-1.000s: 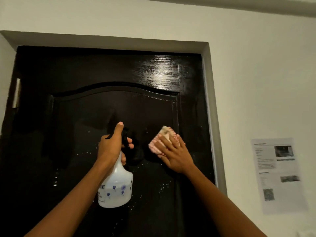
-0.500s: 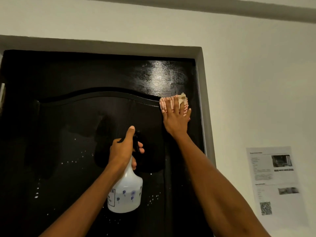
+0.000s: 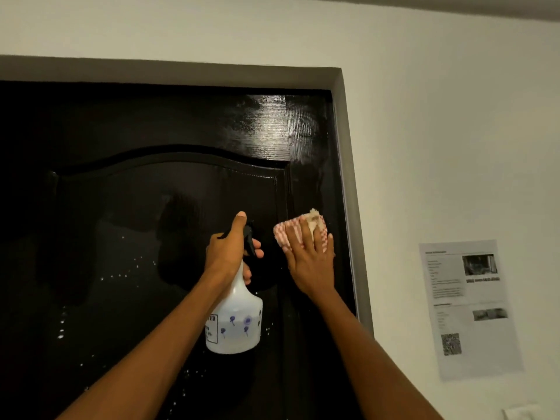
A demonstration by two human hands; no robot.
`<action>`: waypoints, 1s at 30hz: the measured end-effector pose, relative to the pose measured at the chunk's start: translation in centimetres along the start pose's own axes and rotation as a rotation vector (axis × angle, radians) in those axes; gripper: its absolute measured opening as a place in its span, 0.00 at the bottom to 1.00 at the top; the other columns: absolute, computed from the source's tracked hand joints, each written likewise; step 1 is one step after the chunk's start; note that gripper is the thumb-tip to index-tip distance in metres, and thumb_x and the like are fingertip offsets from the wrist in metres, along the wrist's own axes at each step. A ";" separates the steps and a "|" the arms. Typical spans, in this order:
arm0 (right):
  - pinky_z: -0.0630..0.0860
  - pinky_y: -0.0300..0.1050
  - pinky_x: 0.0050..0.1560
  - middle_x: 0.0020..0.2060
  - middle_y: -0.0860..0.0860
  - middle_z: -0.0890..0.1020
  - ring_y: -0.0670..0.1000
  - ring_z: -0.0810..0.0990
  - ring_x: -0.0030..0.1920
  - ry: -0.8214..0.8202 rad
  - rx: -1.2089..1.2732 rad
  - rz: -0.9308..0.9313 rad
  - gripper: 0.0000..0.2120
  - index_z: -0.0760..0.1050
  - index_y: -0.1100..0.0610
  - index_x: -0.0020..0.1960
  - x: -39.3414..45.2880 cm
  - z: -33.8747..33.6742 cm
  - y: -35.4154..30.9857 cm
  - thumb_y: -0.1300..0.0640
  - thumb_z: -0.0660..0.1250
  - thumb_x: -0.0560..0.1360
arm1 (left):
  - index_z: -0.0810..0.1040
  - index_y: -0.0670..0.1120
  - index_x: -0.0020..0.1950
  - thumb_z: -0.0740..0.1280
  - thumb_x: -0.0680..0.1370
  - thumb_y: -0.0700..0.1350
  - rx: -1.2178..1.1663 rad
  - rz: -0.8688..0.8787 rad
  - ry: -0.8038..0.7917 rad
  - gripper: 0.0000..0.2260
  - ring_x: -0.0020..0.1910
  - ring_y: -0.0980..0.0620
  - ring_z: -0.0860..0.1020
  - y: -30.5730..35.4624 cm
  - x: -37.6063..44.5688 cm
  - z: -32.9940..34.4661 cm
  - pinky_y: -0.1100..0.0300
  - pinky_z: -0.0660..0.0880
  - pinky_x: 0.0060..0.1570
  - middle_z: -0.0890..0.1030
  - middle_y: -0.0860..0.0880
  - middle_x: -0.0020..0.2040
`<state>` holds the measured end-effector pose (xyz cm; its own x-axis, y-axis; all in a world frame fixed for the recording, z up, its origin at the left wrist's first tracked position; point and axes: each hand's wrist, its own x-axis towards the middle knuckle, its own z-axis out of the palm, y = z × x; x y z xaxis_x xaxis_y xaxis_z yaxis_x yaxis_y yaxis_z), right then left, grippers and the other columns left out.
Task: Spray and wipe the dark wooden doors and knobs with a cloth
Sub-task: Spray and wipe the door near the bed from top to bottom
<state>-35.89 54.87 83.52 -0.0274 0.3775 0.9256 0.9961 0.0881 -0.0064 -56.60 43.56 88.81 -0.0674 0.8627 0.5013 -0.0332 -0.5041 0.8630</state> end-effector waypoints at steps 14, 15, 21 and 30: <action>0.42 0.64 0.78 0.83 0.53 0.49 0.59 0.48 0.81 0.241 0.226 0.355 0.31 0.45 0.47 0.83 14.8 -3.1 -1.1 0.38 0.46 0.84 | 0.84 0.36 0.44 0.59 0.82 0.68 0.003 0.088 -0.029 0.35 0.21 0.45 0.72 2.6 4.2 0.7 0.59 0.71 0.23 0.87 0.41 0.39; 0.43 0.64 0.79 0.82 0.53 0.50 0.59 0.48 0.81 0.241 0.239 0.382 0.31 0.45 0.47 0.83 13.4 -2.6 -0.8 0.38 0.45 0.83 | 0.84 0.36 0.44 0.59 0.82 0.67 0.006 0.088 -0.037 0.35 0.20 0.45 0.72 2.5 4.2 1.0 0.59 0.71 0.23 0.87 0.41 0.39; 0.45 0.63 0.79 0.83 0.53 0.49 0.59 0.47 0.82 0.163 0.281 0.475 0.32 0.36 0.43 0.80 3.0 0.2 -0.6 0.32 0.38 0.80 | 0.84 0.36 0.44 0.58 0.82 0.68 0.022 0.085 -0.080 0.35 0.20 0.46 0.73 2.3 3.5 2.3 0.58 0.72 0.24 0.87 0.41 0.39; 0.38 0.70 0.76 0.82 0.50 0.38 0.58 0.37 0.81 0.098 0.268 0.289 0.30 0.40 0.44 0.83 20.6 -8.8 2.5 0.40 0.47 0.85 | 0.84 0.37 0.44 0.58 0.82 0.68 0.021 0.163 -0.088 0.35 0.20 0.46 0.73 5.5 5.1 2.8 0.58 0.72 0.25 0.87 0.43 0.39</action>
<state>-33.20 54.75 105.86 0.2714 0.3334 0.9029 0.9042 0.2330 -0.3579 -54.32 45.31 96.28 0.0169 0.7704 0.6373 -0.0083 -0.6372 0.7706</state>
